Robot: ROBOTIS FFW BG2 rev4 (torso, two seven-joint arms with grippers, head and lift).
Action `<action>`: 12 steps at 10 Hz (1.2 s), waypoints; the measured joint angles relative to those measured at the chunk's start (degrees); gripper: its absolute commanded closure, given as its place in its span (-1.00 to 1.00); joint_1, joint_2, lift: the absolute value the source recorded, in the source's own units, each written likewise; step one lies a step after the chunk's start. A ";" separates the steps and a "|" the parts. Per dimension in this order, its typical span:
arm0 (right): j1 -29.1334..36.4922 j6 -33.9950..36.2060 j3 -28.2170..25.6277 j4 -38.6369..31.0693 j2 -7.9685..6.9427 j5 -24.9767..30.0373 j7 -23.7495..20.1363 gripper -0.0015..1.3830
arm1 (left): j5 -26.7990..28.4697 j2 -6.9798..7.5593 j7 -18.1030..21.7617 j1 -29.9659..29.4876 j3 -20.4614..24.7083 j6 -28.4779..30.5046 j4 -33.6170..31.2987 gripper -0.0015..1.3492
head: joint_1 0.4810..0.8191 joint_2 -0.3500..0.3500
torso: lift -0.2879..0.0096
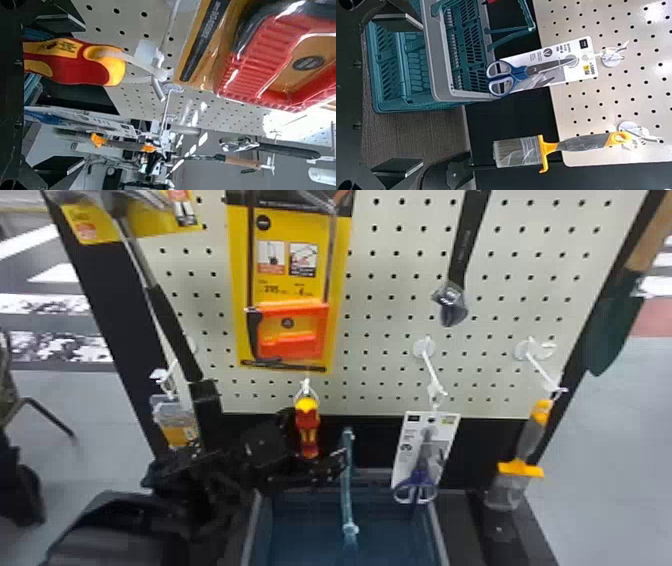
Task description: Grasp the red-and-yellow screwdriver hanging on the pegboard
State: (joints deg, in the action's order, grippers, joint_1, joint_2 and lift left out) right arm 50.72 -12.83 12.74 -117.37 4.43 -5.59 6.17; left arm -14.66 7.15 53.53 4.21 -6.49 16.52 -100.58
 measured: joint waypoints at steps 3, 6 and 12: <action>-0.11 0.00 0.00 0.16 -0.07 0.05 -0.12 -0.85 | 2.42 0.88 0.95 1.63 -0.20 1.12 0.51 -0.18 | -0.60 0.00 | 0.26; -0.12 0.00 0.00 0.16 -0.12 0.06 -0.20 -0.85 | 3.85 1.78 0.97 1.78 0.29 1.98 0.32 0.19 | -0.60 0.00 | 0.26; -0.12 0.00 0.00 0.15 -0.12 0.06 -0.20 -0.85 | 6.04 1.83 0.55 1.09 0.41 1.77 -1.24 0.54 | -0.60 0.00 | 0.26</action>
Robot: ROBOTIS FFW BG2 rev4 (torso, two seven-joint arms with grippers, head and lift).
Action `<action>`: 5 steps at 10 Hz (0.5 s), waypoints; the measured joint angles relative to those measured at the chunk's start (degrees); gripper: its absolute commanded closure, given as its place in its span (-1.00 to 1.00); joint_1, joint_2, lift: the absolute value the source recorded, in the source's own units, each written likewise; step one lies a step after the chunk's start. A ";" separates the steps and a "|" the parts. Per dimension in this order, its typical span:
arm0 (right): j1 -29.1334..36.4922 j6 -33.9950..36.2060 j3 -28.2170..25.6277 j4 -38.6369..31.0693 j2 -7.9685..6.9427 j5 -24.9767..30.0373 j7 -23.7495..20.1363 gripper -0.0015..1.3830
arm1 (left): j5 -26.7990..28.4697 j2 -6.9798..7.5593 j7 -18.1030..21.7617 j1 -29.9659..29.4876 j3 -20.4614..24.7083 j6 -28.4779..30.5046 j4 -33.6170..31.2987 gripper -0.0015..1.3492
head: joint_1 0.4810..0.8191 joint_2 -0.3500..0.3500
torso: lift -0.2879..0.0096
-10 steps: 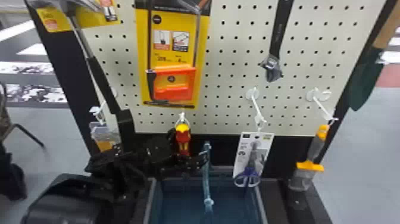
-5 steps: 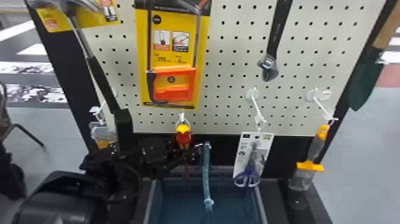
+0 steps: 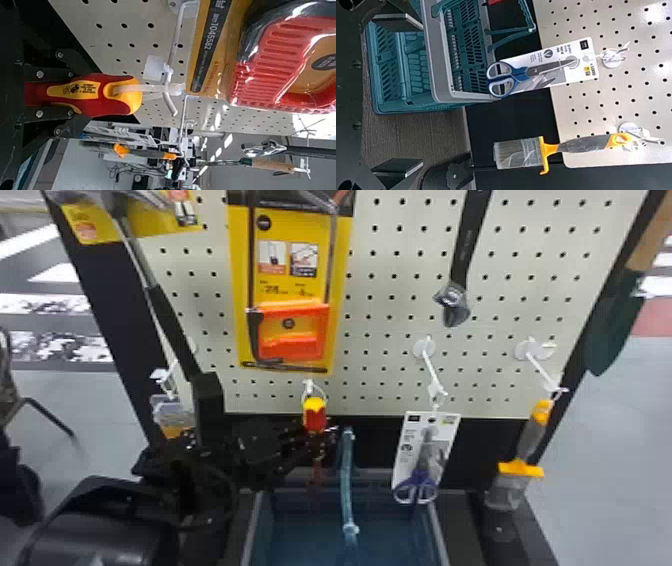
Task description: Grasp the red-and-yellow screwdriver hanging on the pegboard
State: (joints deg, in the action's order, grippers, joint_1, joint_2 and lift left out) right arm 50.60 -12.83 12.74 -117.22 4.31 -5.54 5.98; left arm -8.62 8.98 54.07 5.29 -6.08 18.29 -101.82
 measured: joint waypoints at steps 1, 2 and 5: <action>0.00 0.00 0.00 0.00 0.00 0.00 0.00 -0.85 | 0.01 0.05 -0.03 -0.03 0.02 -0.01 -0.05 0.54 | -0.60 0.00 | 0.26; 0.00 0.00 0.00 0.00 0.00 0.00 0.00 -0.85 | 0.01 0.07 -0.03 -0.08 0.02 -0.01 -0.09 0.54 | -0.60 0.00 | 0.26; -0.12 0.00 0.00 0.00 0.00 0.00 0.00 -0.85 | 0.01 -0.01 -0.19 -0.19 0.02 -0.02 -0.21 0.54 | -0.60 0.00 | 0.26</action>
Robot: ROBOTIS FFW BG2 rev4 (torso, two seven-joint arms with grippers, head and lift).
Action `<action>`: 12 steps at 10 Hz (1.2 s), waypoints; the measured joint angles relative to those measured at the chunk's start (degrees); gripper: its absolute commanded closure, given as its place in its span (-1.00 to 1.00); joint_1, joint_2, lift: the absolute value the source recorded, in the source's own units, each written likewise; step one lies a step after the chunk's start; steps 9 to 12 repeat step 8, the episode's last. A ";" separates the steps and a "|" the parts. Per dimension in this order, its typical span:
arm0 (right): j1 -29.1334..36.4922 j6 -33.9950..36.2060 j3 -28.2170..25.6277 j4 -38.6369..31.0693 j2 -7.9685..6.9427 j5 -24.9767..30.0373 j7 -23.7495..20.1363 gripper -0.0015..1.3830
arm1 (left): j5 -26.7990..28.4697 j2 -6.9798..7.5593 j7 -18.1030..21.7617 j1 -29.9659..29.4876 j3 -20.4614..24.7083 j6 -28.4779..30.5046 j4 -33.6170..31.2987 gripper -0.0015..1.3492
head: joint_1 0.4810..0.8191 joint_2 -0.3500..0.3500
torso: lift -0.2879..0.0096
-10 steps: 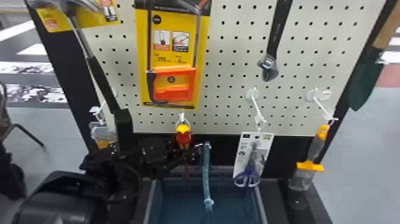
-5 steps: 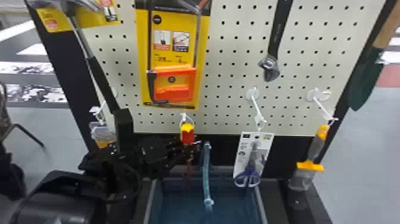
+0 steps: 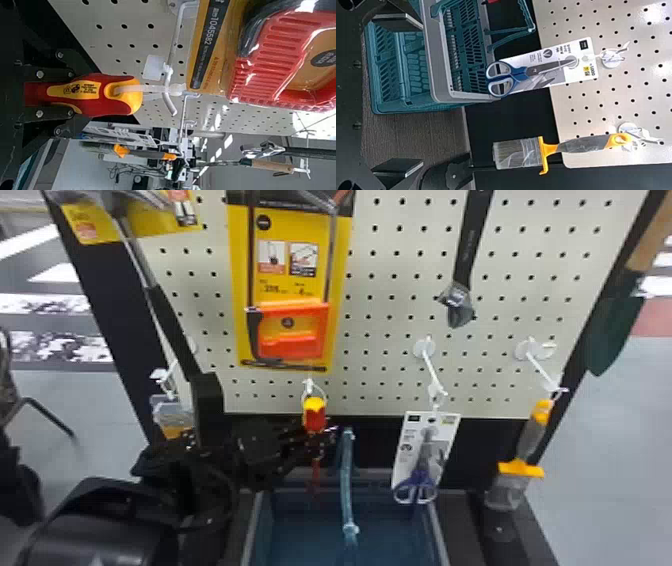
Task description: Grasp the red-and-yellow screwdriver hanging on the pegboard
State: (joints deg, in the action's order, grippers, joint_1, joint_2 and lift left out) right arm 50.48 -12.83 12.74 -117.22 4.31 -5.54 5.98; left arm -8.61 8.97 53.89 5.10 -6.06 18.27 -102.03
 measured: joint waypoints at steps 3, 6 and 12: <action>0.00 0.00 0.00 0.00 0.00 0.00 0.00 -0.85 | 0.00 -0.06 -0.02 -0.13 0.08 0.00 0.00 0.54 | -0.60 0.00 | 0.26; -0.13 0.00 0.00 0.11 0.00 0.00 0.00 -0.85 | -0.12 -0.14 -0.10 -0.42 0.01 0.00 -0.12 0.54 | -0.60 0.00 | 0.26; -0.13 0.00 0.00 0.12 0.00 0.07 0.00 -0.85 | -0.17 -0.18 -0.10 -0.46 0.00 0.01 -0.13 0.54 | -0.60 0.00 | 0.26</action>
